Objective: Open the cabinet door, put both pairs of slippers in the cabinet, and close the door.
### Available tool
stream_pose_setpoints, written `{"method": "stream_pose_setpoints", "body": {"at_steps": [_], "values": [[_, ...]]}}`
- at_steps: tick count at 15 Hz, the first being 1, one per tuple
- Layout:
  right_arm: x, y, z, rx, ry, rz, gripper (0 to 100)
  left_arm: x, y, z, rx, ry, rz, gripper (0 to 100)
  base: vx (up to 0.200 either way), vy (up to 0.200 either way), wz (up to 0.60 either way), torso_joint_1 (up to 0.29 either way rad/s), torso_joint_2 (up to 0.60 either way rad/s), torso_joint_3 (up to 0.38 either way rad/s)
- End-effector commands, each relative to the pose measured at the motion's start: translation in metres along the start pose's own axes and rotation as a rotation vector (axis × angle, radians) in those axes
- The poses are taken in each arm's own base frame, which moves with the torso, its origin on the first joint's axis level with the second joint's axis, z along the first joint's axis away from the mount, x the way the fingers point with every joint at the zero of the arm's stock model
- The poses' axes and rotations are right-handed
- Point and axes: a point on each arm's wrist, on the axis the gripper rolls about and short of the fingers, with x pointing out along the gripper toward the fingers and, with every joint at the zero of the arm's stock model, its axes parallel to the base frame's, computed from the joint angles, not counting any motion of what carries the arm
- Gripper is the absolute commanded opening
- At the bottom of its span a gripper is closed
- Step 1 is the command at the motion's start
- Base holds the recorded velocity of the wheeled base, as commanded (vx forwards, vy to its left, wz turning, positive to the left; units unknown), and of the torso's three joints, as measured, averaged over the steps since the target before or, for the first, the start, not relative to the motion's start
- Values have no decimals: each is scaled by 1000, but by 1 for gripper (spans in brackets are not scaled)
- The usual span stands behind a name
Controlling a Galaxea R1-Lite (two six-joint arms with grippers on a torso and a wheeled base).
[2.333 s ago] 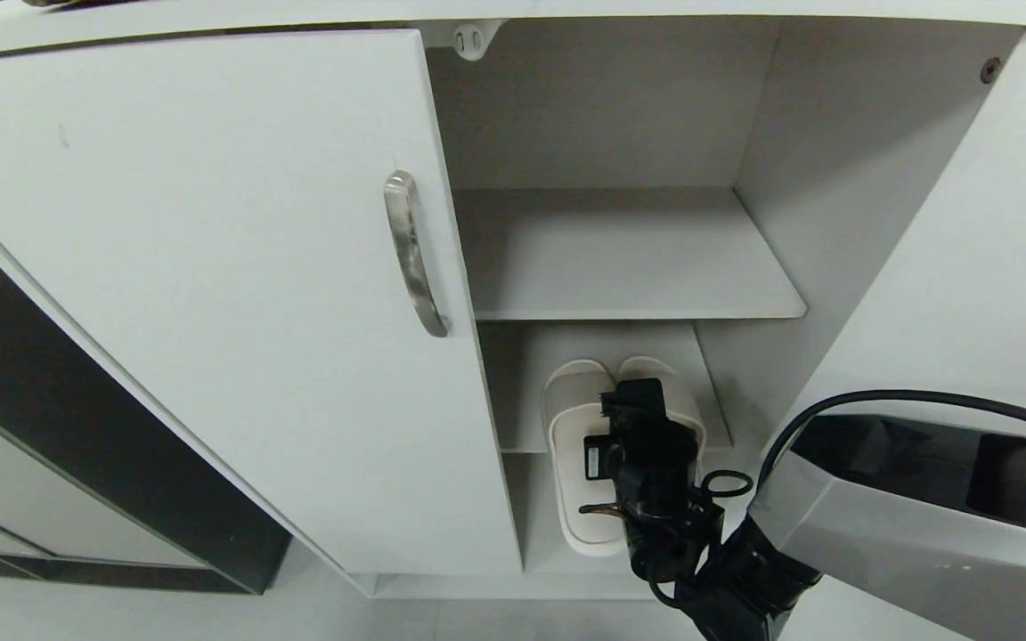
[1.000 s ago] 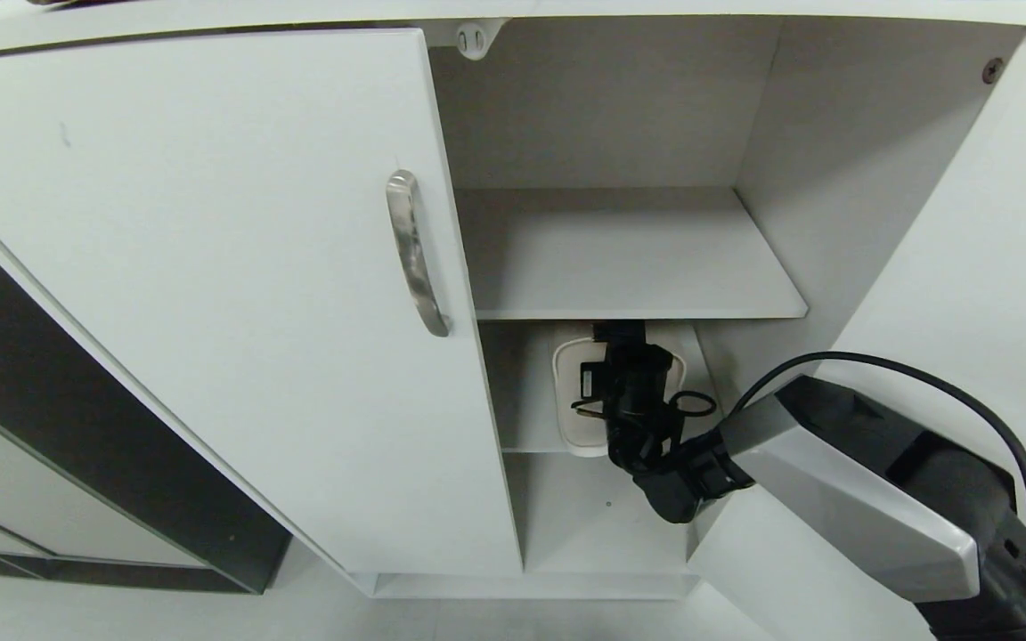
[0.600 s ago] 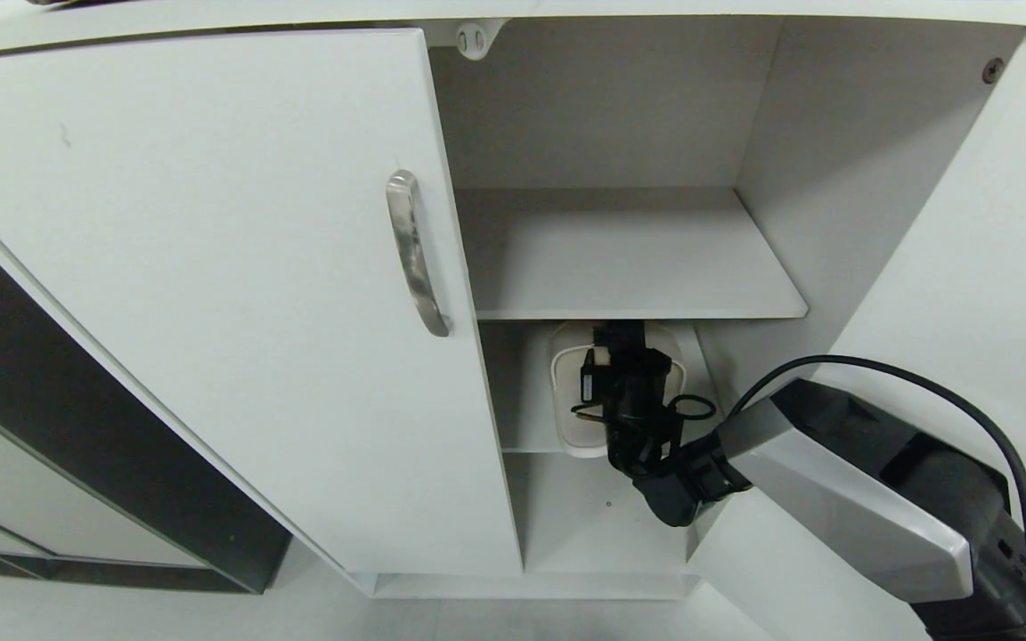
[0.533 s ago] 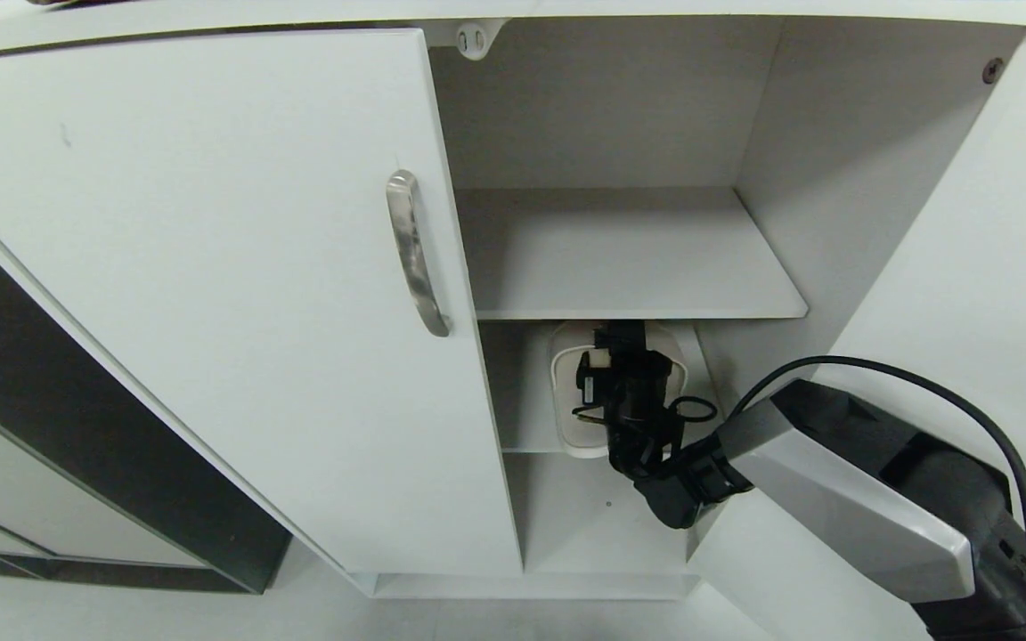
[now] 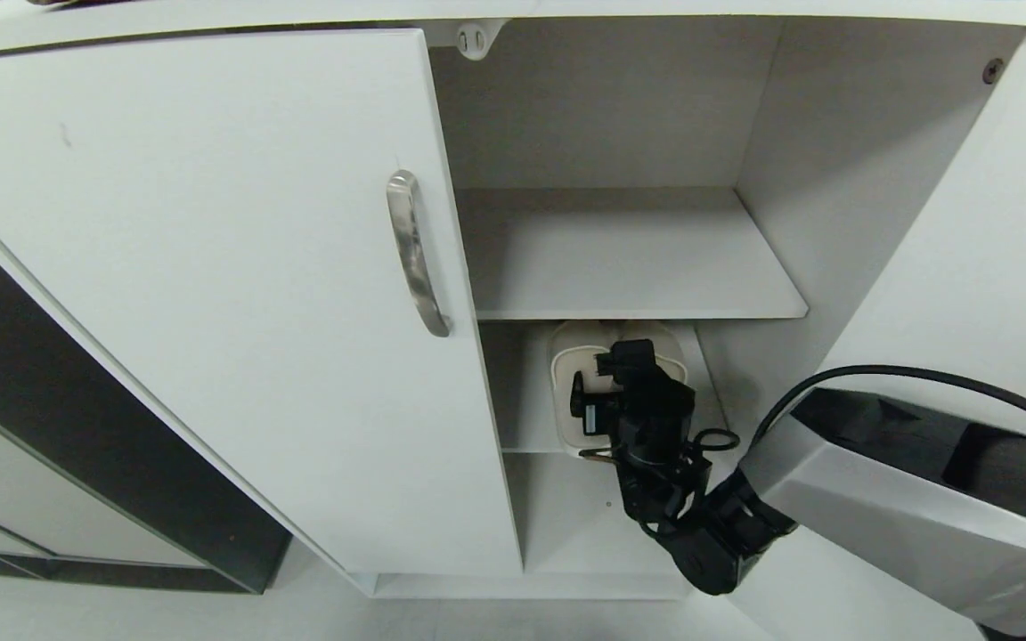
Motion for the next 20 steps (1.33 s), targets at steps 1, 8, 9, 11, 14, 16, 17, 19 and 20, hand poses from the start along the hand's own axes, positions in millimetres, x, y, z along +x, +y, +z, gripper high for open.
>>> {"method": "stream_pose_setpoints", "body": {"at_steps": [1, 8, 9, 11, 14, 16, 17, 19, 20], "values": [[-52, -2, 24, -4, -27, 76, 100, 0, 0, 0, -1, 1, 0, 0, 0, 0, 0, 0, 0, 0], [-62, -10, 13, -41, 5, 93, 100, 0, 0, 0, 1, 1, 0, 0, -143, 0, 0, 0, 0, 4], [-62, -10, 13, -41, 6, 91, 100, 0, 0, 0, -1, 1, 0, 0, -200, 0, 0, 2, 2, -2], [-66, -9, 13, -40, 2, 100, 100, 0, 0, 0, 5, 1, 0, 0, -200, 0, 0, 5, 5, 5], [-76, -8, 13, -53, -13, 117, 100, 0, 0, 0, 1, 1, 0, 0, 0, 0, 0, 0, 0, 0], [-77, -9, 12, -62, -15, 118, 100, 0, 0, 0, 4, 1, 0, 0, 0, 0, 0, 0, 0, 0], [-77, -8, 12, -62, -15, 121, 100, 0, 0, 0, 4, 1, 0, 0, 0, 0, 0, 0, 0, 0], [-79, -6, 13, -60, -18, 127, 100, 0, 0, 0, 4, 1, 0, 0, 0, 0, 0, 0, 0, 0], [-80, -6, 11, -62, -14, 131, 100, 0, 0, 0, 2, 1, 0, 0, 0, 0, 0, -12, 2, 115]]}}
